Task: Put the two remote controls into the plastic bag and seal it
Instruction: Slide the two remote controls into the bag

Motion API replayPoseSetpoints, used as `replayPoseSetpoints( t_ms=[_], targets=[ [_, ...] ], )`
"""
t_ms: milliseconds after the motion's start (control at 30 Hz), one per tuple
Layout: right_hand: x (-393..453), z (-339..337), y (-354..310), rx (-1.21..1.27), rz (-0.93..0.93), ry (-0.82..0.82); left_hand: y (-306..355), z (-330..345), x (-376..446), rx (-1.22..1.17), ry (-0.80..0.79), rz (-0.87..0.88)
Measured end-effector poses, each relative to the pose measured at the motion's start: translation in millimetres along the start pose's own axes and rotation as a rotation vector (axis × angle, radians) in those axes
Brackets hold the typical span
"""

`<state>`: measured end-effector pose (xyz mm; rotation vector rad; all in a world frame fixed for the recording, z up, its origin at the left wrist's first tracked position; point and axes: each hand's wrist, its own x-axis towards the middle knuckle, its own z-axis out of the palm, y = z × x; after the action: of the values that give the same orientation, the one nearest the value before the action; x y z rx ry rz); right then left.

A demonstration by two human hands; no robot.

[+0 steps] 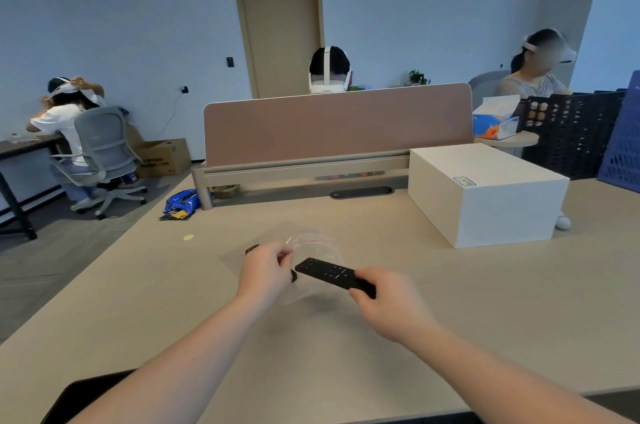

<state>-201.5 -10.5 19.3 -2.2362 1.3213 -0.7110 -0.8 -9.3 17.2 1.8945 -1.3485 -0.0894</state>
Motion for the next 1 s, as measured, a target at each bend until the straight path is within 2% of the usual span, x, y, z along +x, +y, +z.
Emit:
replayPoseSetpoints(
  t_ms=[167,300,500,700,867,1000],
  targets=[
    [33.7,52.5,-8.1,-0.082,-0.046,0.065,-1.0,1.4,-7.2,0.082,0.022,0.199],
    [59.9,82.0,-14.7,-0.151,-0.083,0.078,-4.0,2.3,-11.1,0.103,0.007,0.269],
    [93.2,96.0,-20.1,-0.284,-0.129,-0.027,-10.9,3.4,-12.2,0.113,-0.030,0.283],
    [90.9,100.2,-12.2,-0.203,-0.071,-0.115,-19.4,6.0,-7.3,0.111,-0.051,0.275],
    [77.2,88.2,-6.4,-0.403,-0.101,-0.105,-22.3,8.7,-4.1,0.114,-0.050,0.254],
    [79.7,87.7,-4.4,-0.411,-0.073,-0.175,-21.2,10.7,-3.8,0.129,-0.073,0.249]
  ],
)
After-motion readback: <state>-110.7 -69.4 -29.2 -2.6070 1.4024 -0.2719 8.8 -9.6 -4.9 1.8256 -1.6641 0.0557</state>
